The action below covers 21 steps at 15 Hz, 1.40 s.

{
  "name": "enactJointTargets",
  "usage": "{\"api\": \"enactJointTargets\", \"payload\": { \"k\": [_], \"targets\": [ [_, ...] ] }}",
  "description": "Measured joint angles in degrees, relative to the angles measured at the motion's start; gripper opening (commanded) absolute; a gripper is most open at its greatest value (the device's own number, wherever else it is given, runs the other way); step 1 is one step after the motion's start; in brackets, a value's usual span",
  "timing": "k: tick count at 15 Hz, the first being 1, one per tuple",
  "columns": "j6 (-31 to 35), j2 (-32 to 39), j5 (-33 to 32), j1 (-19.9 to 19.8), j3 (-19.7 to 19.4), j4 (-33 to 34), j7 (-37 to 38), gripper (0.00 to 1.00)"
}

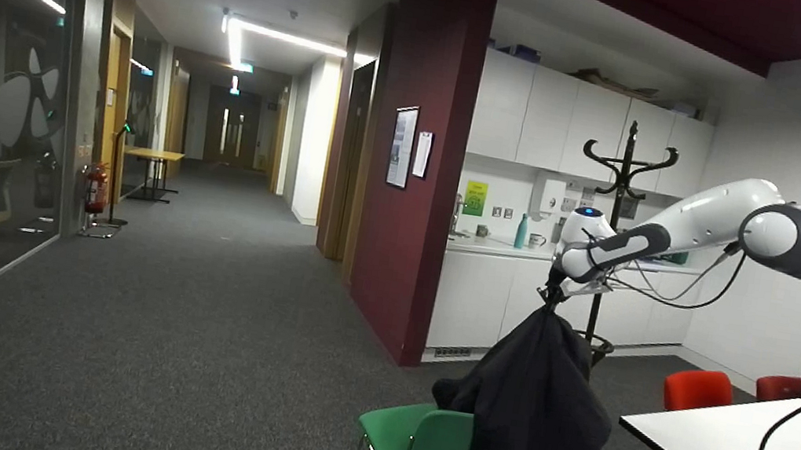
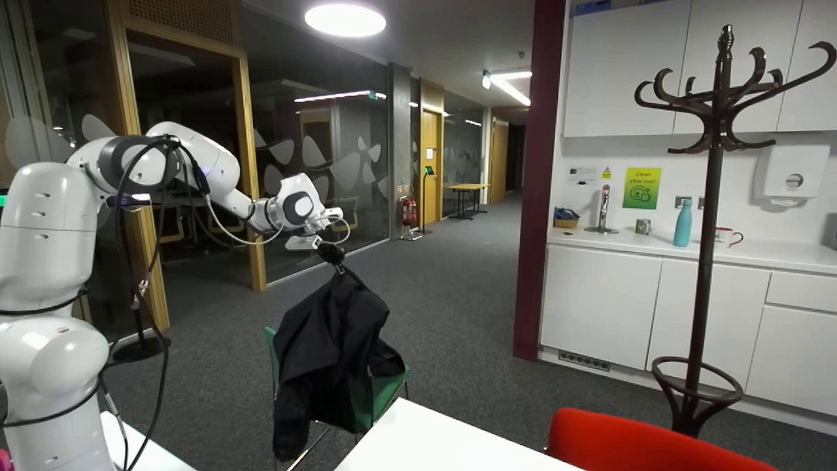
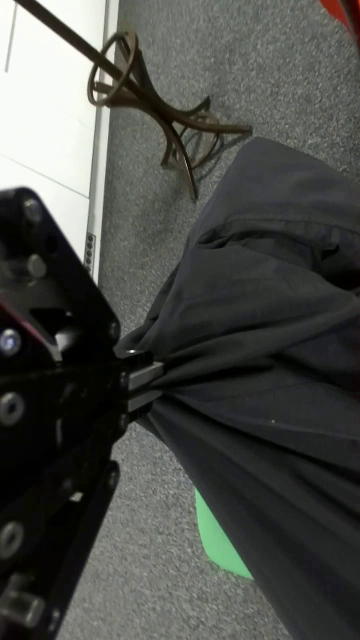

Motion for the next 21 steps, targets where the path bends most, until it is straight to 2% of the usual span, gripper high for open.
{"api": "enactJointTargets", "payload": {
  "k": [4, 7, 21],
  "targets": [
    [-3.21, -7.61, -2.89, -1.68, -1.82, -2.64, 6.25, 0.01],
    [-9.54, -11.36, -2.85, -3.96, -1.87, -3.69, 8.67, 0.03],
    [-10.12, -11.33, -2.80, -4.61, -1.43, -4.47, 9.63, 0.01]
  ]
}}
